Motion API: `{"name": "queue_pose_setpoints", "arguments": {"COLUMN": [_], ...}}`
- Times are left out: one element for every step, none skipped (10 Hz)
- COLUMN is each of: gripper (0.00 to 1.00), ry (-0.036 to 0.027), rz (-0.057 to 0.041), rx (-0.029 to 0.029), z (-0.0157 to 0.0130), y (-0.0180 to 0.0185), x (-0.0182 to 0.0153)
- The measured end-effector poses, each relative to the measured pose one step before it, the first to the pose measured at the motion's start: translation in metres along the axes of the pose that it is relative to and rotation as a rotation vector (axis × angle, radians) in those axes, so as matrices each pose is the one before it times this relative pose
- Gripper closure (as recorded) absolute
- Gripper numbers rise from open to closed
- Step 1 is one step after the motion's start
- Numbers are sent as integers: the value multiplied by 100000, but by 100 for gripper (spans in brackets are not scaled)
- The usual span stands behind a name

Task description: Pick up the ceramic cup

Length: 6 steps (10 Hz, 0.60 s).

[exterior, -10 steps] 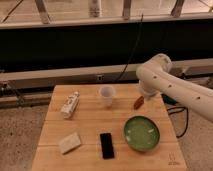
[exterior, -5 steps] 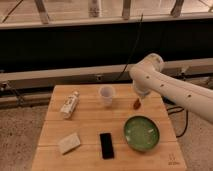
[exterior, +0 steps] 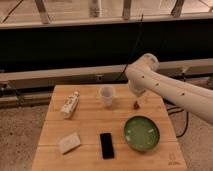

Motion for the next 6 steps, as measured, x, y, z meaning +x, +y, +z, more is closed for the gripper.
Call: {"name": "queue_pose_setpoints", "arguments": {"gripper": [20, 20, 20, 20, 20, 20], "ry": [-834, -925, -469, -494, -879, -758], "rz": [-2717, -2997, -1394, -1540, -2231, -1706], "rx": [560, 561, 274, 331, 505, 264], "z": [227, 202, 182, 192, 328, 361], "y": [-569, -669, -277, -255, -378, -258], "x": [-505, -670, -249, -169, -251, -253]}}
